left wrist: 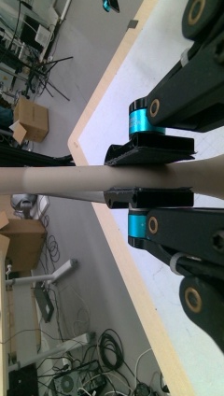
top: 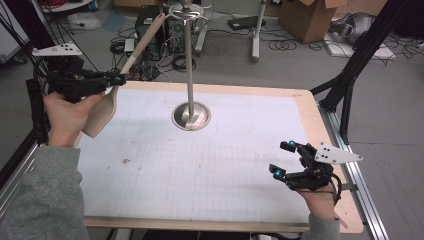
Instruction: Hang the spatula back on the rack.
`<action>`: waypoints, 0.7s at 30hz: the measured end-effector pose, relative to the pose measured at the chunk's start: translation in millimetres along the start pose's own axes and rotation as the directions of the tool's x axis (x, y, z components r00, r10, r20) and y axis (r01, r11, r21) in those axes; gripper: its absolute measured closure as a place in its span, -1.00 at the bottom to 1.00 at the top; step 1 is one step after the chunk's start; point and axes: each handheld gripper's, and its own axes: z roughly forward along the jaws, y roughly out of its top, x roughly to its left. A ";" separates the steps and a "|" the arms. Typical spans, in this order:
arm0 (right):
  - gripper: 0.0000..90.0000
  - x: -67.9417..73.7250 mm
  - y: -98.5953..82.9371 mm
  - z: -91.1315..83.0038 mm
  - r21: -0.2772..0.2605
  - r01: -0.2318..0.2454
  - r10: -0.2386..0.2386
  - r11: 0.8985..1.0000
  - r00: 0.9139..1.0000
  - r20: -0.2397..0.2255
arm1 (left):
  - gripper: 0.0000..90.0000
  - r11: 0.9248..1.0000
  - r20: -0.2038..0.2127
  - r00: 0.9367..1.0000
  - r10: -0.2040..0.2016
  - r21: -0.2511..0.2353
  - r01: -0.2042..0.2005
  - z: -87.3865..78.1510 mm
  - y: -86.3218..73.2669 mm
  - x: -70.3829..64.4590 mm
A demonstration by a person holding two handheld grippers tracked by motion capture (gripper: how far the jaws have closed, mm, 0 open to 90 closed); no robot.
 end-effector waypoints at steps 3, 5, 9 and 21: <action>-0.68 -0.3 0.0 0.4 -0.002 0.004 -0.004 1.000 1.000 0.000 | 0.73 1.000 0.021 1.000 -0.006 0.000 0.006 1.8 -3.0 2.1; -0.68 -0.4 -0.1 0.4 -0.002 0.005 -0.005 1.000 1.000 0.000 | 0.73 1.000 0.028 1.000 -0.010 -0.004 0.010 4.4 -6.0 3.3; -0.68 0.0 -0.3 0.9 0.006 -0.001 0.001 1.000 1.000 0.000 | 0.73 1.000 0.041 0.999 -0.017 0.006 0.016 12.7 -11.4 4.6; -0.68 0.2 -0.7 0.3 0.004 -0.005 0.005 1.000 1.000 0.000 | 0.73 1.000 0.054 0.998 -0.010 0.026 0.008 25.2 -13.6 2.3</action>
